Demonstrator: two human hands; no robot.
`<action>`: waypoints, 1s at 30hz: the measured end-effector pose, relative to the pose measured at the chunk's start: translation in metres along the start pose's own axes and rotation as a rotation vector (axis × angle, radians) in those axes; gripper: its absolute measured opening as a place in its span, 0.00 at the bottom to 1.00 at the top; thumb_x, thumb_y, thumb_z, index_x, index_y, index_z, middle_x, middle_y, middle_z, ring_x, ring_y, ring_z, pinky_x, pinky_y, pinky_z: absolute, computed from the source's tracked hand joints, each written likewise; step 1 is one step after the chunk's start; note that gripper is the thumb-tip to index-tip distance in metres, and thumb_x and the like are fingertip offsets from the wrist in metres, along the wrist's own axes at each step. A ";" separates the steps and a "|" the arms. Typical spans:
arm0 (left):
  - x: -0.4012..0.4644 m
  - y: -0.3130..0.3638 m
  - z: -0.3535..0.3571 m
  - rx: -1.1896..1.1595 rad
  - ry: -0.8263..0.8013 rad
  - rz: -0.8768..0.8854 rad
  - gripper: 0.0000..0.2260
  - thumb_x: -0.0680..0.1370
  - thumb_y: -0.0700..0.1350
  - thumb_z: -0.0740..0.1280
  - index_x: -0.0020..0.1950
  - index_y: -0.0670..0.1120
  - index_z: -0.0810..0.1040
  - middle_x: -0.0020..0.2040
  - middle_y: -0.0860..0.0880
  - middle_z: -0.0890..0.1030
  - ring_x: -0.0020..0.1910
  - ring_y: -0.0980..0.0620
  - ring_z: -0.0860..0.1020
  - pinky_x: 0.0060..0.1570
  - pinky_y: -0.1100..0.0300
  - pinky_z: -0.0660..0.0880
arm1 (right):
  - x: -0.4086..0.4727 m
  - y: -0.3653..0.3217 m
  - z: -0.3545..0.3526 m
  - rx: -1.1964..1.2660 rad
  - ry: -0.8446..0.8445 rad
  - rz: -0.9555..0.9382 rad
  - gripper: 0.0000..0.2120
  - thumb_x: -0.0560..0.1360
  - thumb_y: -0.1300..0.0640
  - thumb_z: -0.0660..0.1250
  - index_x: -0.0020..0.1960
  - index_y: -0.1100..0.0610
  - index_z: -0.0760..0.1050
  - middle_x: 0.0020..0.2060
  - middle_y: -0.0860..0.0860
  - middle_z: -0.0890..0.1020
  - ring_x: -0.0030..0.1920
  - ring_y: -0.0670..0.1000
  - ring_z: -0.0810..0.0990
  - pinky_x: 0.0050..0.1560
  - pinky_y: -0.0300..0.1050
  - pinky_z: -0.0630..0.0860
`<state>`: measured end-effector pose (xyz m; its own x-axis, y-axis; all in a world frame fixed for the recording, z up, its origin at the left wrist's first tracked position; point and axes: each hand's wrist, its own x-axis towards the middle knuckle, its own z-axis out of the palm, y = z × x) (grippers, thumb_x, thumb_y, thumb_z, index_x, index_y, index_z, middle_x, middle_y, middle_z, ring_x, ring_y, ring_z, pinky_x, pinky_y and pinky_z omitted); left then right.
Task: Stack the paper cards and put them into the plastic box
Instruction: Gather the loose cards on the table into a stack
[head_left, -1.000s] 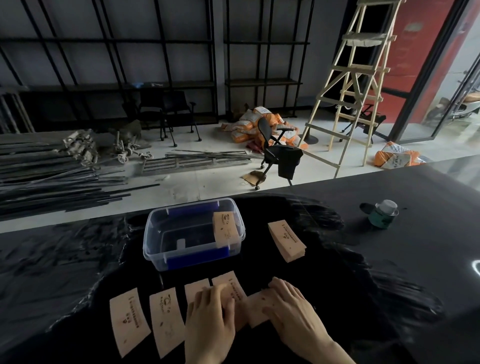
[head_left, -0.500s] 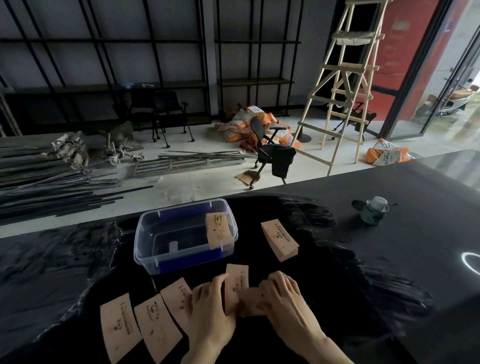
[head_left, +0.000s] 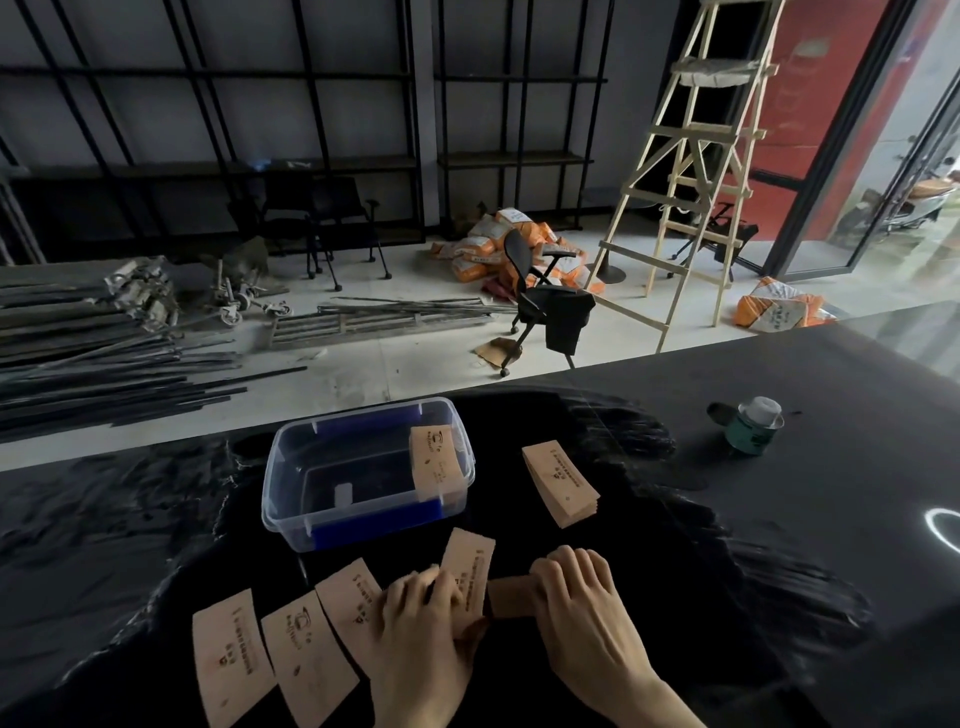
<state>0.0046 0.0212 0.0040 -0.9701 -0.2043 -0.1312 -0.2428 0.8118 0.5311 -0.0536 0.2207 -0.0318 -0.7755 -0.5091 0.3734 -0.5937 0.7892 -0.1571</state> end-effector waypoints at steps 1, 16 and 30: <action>0.001 -0.001 -0.002 -0.030 0.004 -0.010 0.10 0.75 0.59 0.70 0.53 0.62 0.72 0.62 0.62 0.72 0.68 0.55 0.68 0.71 0.53 0.64 | 0.000 -0.001 0.001 -0.013 -0.011 -0.023 0.10 0.78 0.53 0.65 0.58 0.53 0.74 0.51 0.50 0.77 0.50 0.53 0.77 0.60 0.51 0.73; 0.015 -0.009 -0.025 -0.613 -0.278 0.031 0.18 0.83 0.37 0.58 0.63 0.56 0.79 0.61 0.53 0.82 0.59 0.61 0.80 0.55 0.72 0.76 | 0.016 -0.009 0.018 -0.056 -0.023 -0.172 0.27 0.80 0.46 0.60 0.75 0.57 0.64 0.70 0.54 0.73 0.76 0.57 0.64 0.78 0.52 0.56; -0.004 -0.048 -0.037 0.263 0.236 -0.540 0.45 0.66 0.72 0.64 0.79 0.54 0.59 0.74 0.52 0.70 0.74 0.47 0.63 0.72 0.47 0.58 | 0.049 -0.041 0.022 -0.023 -0.166 -0.260 0.19 0.73 0.47 0.72 0.60 0.55 0.76 0.54 0.50 0.83 0.61 0.53 0.82 0.69 0.48 0.74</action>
<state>0.0206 -0.0371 0.0104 -0.6919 -0.7122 -0.1186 -0.7182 0.6618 0.2150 -0.0722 0.1561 -0.0273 -0.6239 -0.7425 0.2437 -0.7732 0.6318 -0.0547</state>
